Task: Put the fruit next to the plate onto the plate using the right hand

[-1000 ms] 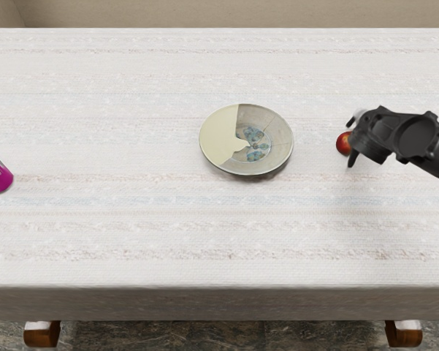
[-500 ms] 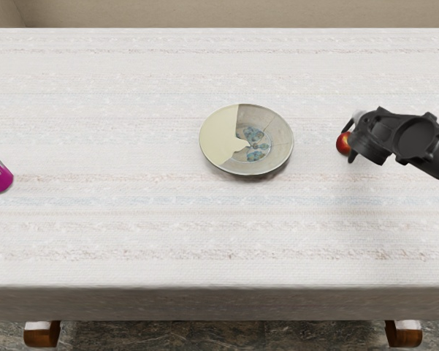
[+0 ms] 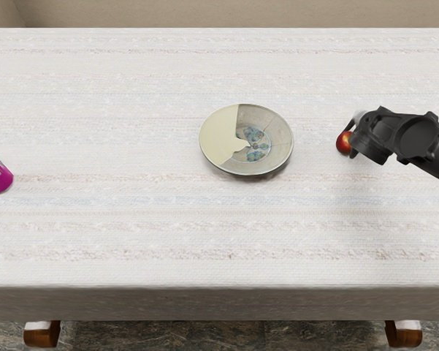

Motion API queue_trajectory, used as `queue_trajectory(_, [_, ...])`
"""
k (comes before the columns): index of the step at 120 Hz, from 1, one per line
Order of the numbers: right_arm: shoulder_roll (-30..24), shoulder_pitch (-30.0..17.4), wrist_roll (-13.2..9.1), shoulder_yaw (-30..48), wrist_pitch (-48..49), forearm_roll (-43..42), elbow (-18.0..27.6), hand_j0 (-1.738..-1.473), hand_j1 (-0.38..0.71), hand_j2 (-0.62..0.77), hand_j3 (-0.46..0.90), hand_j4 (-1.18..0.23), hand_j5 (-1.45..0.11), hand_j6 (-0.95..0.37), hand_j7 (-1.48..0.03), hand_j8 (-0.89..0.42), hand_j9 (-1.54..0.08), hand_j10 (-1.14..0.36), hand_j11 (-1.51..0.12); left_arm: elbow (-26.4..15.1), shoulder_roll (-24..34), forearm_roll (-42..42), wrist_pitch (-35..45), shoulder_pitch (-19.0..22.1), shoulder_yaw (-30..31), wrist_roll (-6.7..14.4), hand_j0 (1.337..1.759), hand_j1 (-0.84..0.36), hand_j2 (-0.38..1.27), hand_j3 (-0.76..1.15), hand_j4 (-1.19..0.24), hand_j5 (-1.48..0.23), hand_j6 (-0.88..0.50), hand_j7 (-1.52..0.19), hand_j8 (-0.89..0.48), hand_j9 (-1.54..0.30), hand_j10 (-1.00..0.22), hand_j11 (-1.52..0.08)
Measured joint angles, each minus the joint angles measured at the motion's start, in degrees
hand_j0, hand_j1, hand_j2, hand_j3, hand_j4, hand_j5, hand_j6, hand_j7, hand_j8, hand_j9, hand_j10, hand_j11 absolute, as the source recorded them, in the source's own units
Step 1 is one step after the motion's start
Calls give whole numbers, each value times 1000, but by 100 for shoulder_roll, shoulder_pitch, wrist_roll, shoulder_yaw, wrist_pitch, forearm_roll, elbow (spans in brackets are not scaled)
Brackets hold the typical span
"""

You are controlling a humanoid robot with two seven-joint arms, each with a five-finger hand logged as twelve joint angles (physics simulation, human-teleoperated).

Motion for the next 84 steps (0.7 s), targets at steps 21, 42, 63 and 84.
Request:
queue_trajectory(21, [0, 10, -10, 1, 19, 12, 7, -1654, 317, -33, -1, -475, -794, -322, -880, -170, -714, -621, -814, 0, 0, 0, 0, 4, -1, 0, 1658, 349, 0, 0, 0, 0, -1, 0, -1, 0, 0, 0])
queue_trajectory(42, [-3, 35, -25, -7, 24, 31, 43, -1651, 289, 15, -1, -505, -843, -380, -884, -211, -741, -654, -861, 0, 0, 0, 0, 35, -6, -1, 1658, 349, 0, 0, -1, 0, -1, 0, -1, 0, -1, 0])
queue_trajectory(63, [-5, 45, -21, -3, 26, 35, 56, -1650, 267, 2, 0, -512, -876, -413, -886, -271, -775, -664, -888, 0, 0, 0, 0, 35, -7, -1, 1658, 349, 0, 0, -1, 0, -1, 0, -1, 0, -1, 0])
queue_trajectory(84, [-55, 147, -12, 3, 21, 41, 211, -1649, 256, 15, -1, -533, -889, -441, -886, -449, -835, -670, -896, 0, 0, 0, 0, 43, -5, -1, 1658, 349, 0, 0, -1, 0, -1, 0, -1, 0, 0, 0])
